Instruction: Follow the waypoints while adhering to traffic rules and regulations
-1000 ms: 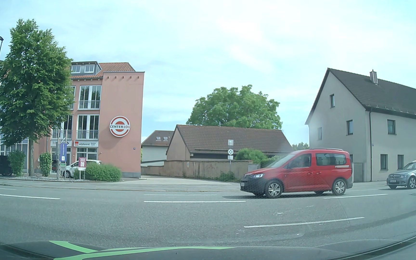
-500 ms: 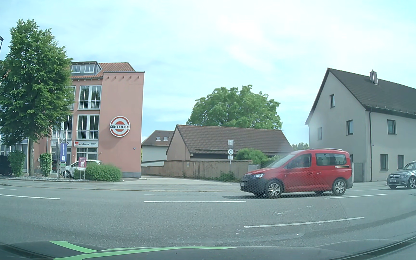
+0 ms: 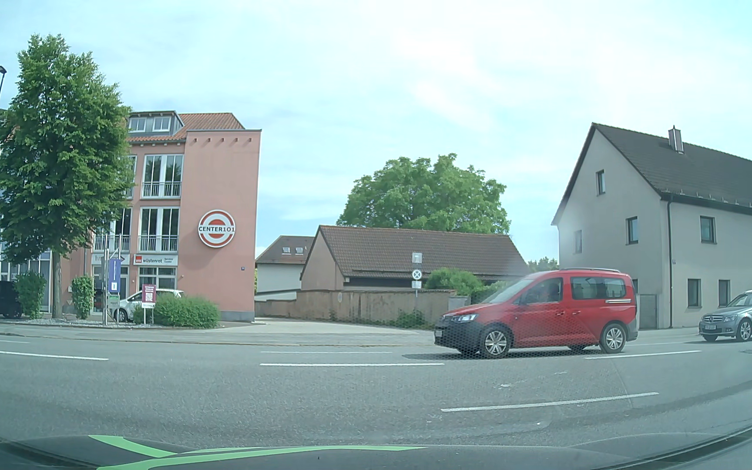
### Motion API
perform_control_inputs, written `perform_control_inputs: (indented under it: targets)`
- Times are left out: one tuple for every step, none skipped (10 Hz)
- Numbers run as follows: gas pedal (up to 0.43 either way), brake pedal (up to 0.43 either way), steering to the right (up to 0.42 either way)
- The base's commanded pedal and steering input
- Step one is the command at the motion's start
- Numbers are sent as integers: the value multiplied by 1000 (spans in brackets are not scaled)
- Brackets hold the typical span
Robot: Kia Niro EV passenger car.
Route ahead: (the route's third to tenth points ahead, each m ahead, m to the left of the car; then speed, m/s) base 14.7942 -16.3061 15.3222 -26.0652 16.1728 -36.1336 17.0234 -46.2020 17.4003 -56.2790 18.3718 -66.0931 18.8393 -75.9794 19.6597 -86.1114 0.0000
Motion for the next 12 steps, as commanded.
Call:
perform_control_inputs:
  targets:
    - [0, 280, 242]
    - [0, 280, 241]
    - [0, 280, 241]
    - [0, 280, 241]
    - [0, 287, 241]
    - [0, 280, 241]
    - [0, 280, 241]
    - [0, 280, 241]
    - [0, 280, 241]
    - [0, 280, 241]
    - [0, 280, 241]
    - [0, 287, 241]
